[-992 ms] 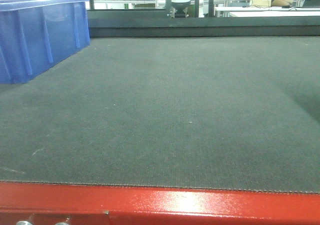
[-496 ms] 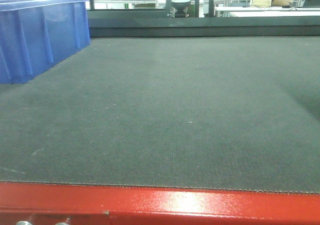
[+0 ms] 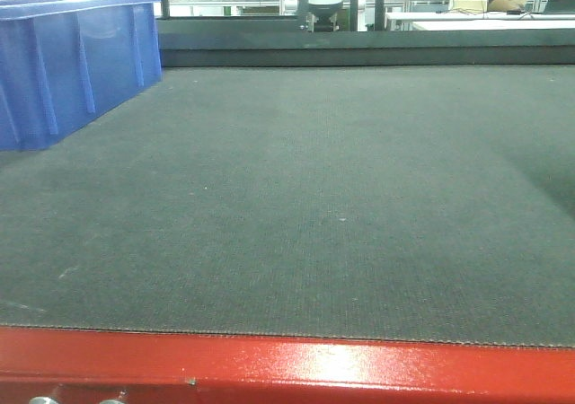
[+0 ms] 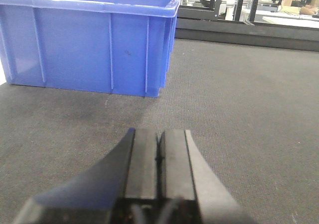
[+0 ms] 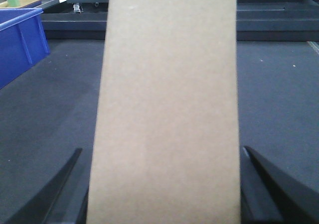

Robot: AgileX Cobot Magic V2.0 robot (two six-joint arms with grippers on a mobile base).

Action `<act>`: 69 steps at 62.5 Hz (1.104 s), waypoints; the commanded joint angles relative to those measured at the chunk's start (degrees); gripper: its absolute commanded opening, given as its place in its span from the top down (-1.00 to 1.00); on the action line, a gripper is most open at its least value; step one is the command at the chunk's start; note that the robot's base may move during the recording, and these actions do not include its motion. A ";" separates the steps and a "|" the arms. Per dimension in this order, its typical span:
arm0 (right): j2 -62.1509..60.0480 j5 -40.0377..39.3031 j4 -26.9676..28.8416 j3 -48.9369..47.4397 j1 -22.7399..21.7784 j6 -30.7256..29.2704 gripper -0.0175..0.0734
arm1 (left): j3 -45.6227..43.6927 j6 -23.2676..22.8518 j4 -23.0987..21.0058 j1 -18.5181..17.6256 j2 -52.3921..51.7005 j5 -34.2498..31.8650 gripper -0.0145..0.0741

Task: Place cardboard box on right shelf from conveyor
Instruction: 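Raise the held box with the right gripper away from the belt, then drive the base away from the conveyor holding the box in the right gripper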

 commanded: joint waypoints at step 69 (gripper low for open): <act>0.55 -5.53 -1.55 -1.63 -0.33 -0.65 0.26 | -0.21 -0.29 -0.37 -0.39 -0.69 -5.19 0.94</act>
